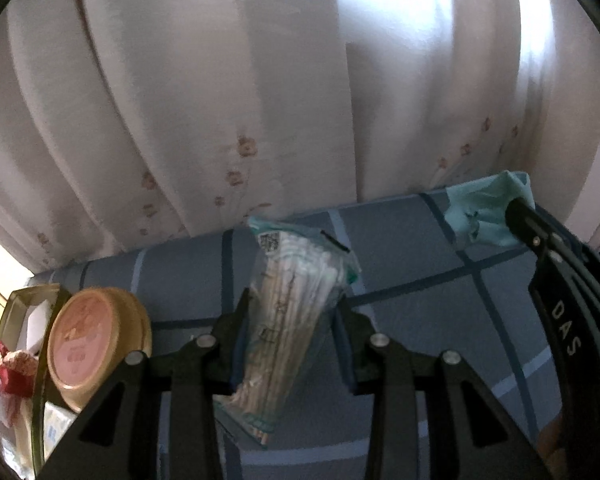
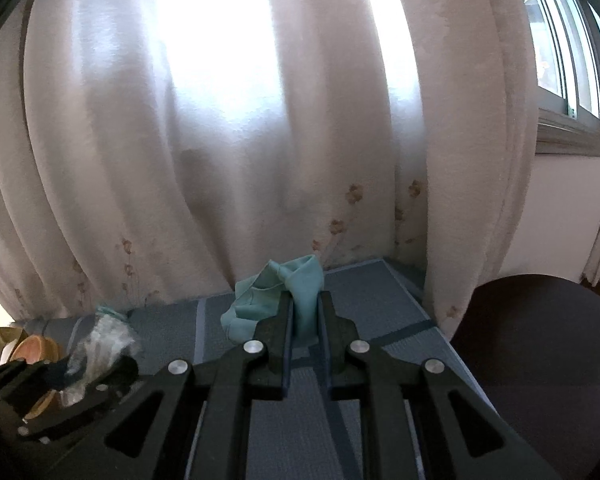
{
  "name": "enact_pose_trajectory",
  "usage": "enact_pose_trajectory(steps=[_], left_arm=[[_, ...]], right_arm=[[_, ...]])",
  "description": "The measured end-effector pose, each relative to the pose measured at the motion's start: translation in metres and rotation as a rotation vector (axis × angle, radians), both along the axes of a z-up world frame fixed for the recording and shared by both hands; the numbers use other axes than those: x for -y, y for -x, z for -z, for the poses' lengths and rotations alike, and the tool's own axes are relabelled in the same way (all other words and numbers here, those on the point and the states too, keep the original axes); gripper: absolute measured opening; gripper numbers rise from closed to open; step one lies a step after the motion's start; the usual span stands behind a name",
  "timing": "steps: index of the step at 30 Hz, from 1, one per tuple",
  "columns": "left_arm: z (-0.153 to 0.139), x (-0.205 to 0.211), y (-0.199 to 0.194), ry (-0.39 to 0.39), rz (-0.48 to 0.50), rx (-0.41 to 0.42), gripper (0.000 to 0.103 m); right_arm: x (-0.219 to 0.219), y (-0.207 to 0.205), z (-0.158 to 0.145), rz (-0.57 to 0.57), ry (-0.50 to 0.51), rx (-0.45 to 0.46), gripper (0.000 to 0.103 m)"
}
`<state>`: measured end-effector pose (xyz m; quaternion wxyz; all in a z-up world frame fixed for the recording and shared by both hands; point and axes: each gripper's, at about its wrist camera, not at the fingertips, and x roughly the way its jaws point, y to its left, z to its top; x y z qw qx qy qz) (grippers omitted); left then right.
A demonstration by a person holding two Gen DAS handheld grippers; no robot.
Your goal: Organize soft objects
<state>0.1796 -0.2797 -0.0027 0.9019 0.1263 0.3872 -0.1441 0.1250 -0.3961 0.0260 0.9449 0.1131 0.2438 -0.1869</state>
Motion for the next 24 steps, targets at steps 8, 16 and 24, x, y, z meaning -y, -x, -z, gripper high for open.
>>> enact_pose_trajectory(steps=[8, 16, 24], left_arm=[[-0.01, -0.012, 0.02, 0.022, 0.0, 0.039, 0.035], [-0.021, -0.027, 0.048, 0.054, 0.009, 0.092, 0.035], [-0.033, -0.04, 0.07, 0.064, 0.021, 0.143, 0.035]], right_arm=[[-0.007, 0.016, -0.003, -0.01, 0.029, -0.026, 0.013], [-0.028, 0.036, -0.009, -0.022, 0.109, -0.064, 0.013], [-0.043, 0.052, -0.012, -0.019, 0.133, -0.078, 0.013]])
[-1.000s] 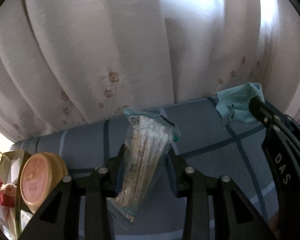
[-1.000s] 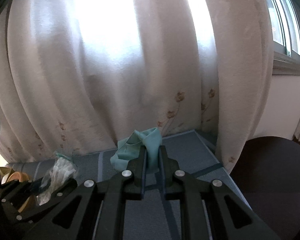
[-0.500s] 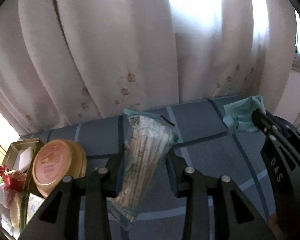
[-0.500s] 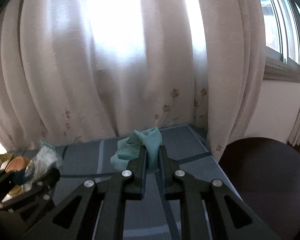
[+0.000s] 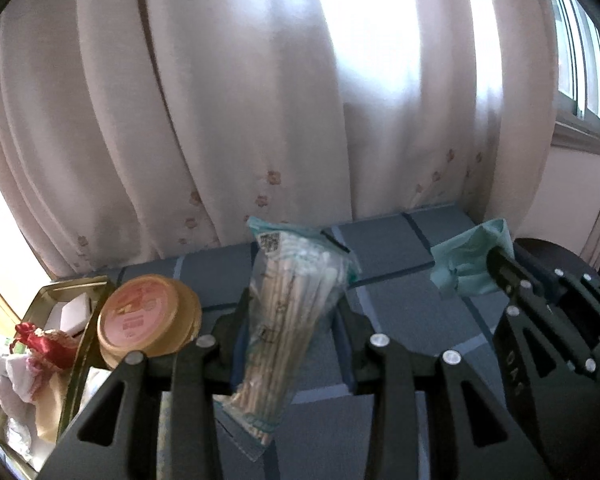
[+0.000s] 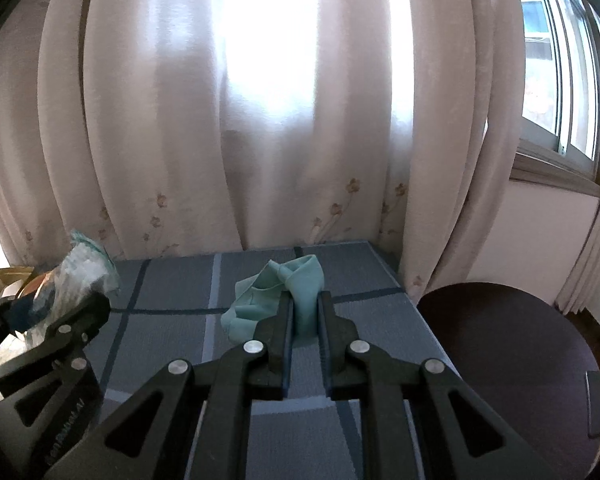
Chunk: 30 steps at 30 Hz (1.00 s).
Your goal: Organize soft objects
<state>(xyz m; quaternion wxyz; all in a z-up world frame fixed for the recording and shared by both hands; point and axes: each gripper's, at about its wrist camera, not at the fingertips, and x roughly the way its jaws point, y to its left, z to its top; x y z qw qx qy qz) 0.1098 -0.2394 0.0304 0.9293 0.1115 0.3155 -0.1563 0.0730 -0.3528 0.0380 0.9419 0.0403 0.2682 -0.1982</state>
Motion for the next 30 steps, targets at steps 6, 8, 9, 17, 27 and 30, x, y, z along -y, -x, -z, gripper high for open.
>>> enact_pose_trajectory(steps=[6, 8, 9, 17, 27, 30], left_arm=[[-0.006, -0.009, 0.01, 0.007, -0.005, 0.014, 0.035], [-0.007, -0.012, 0.012, 0.01, -0.005, 0.018, 0.035], [-0.008, -0.014, 0.013, 0.011, -0.005, 0.018, 0.035], [-0.011, -0.029, 0.023, 0.028, -0.005, 0.021, 0.035], [-0.014, -0.038, 0.031, 0.037, -0.013, 0.029, 0.035], [-0.015, -0.04, 0.034, 0.037, -0.013, 0.035, 0.035]], right_arm=[[-0.009, 0.006, -0.003, 0.008, 0.021, -0.007, 0.013], [-0.011, 0.007, -0.004, 0.006, 0.025, -0.007, 0.013], [-0.013, 0.008, -0.005, 0.004, 0.027, -0.007, 0.013], [-0.026, 0.016, -0.009, 0.001, 0.048, -0.018, 0.013], [-0.036, 0.024, -0.012, -0.013, 0.048, -0.027, 0.013], [-0.039, 0.026, -0.013, -0.014, 0.051, -0.027, 0.013]])
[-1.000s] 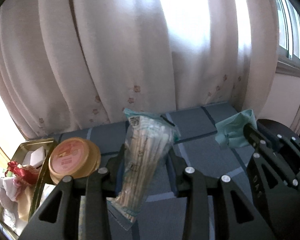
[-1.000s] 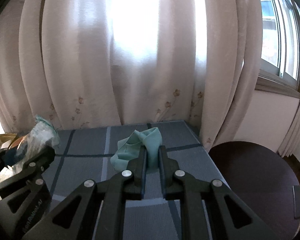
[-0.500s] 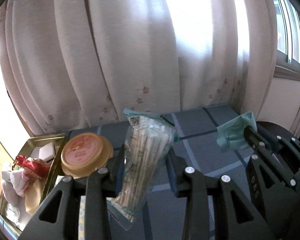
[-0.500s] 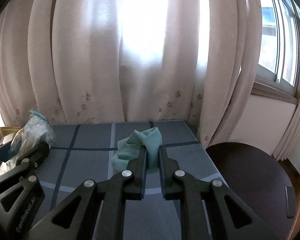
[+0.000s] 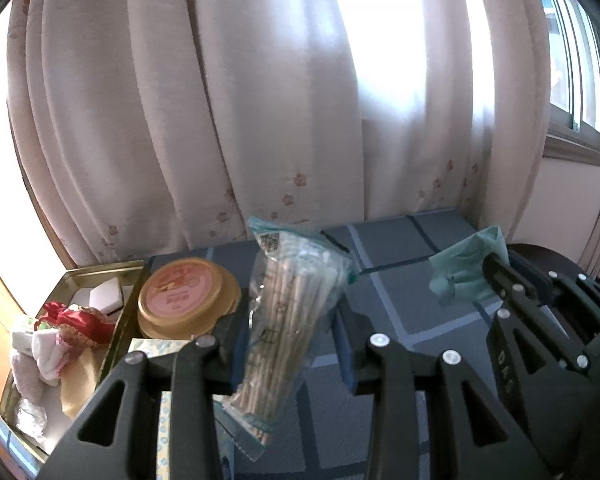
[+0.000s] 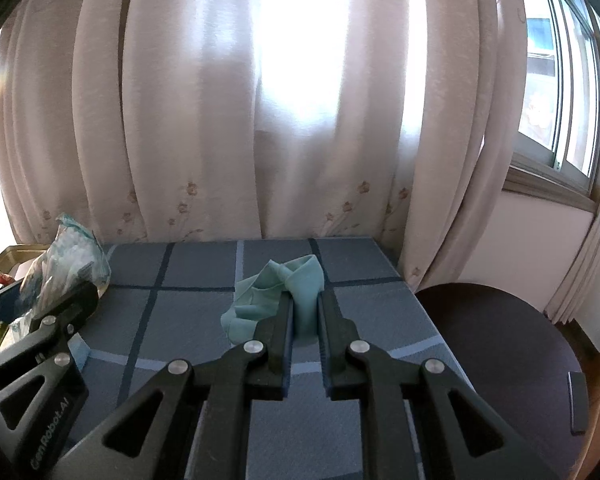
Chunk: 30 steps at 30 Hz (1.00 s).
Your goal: Organize soft objects
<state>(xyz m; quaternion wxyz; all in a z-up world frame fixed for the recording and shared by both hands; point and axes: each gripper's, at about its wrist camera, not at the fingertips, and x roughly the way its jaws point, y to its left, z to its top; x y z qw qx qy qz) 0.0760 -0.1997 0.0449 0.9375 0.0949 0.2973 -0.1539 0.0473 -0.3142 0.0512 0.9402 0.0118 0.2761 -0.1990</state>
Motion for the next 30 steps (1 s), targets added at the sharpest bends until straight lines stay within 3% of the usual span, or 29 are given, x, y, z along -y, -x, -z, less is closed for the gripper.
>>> enact_pose_trajectory(steps=[30], left_arm=[[-0.004, -0.023, 0.008, 0.043, -0.004, -0.001, 0.035]], right_arm=[[-0.025, 0.006, -0.004, -0.007, 0.026, -0.018, 0.013]])
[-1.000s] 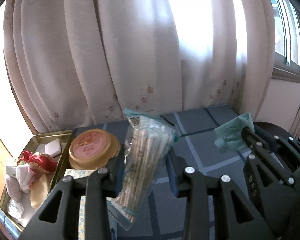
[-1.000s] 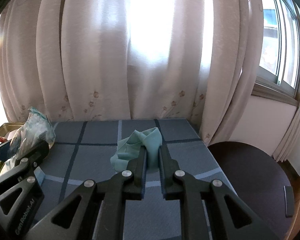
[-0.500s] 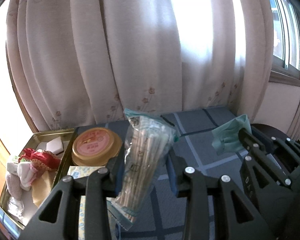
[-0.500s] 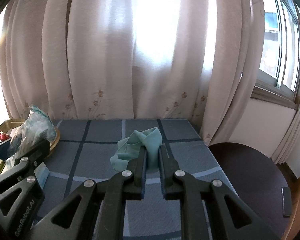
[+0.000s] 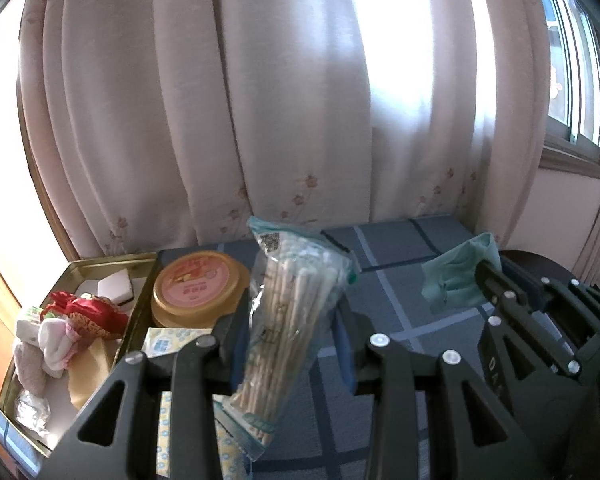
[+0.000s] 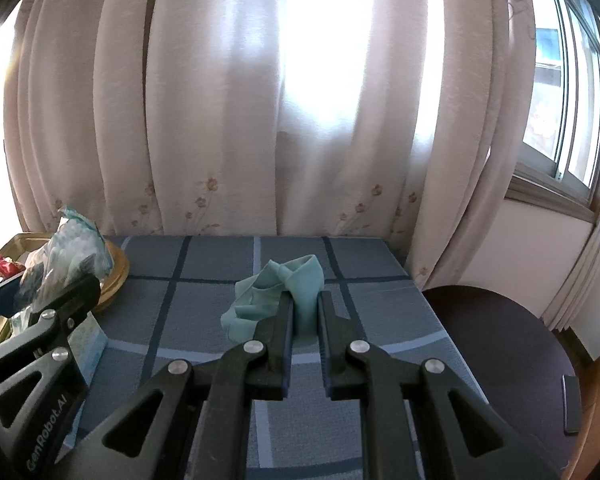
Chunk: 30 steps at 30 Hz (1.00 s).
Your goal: Organize soft objects
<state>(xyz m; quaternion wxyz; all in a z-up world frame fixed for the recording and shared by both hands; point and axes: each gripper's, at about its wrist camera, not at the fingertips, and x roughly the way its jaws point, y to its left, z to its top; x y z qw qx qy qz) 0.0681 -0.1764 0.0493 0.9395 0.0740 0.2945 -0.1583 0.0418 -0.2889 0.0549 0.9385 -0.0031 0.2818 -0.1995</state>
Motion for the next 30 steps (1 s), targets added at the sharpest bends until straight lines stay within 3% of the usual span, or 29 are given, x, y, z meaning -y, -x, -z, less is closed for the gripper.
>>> enact_pose_trajectory(steps=[30], left_arm=[[-0.0017, -0.0025, 0.0017, 0.001, 0.009, 0.006, 0.035]], right_arm=[[-0.003, 0.0006, -0.0003, -0.005, -0.002, -0.005, 0.013]])
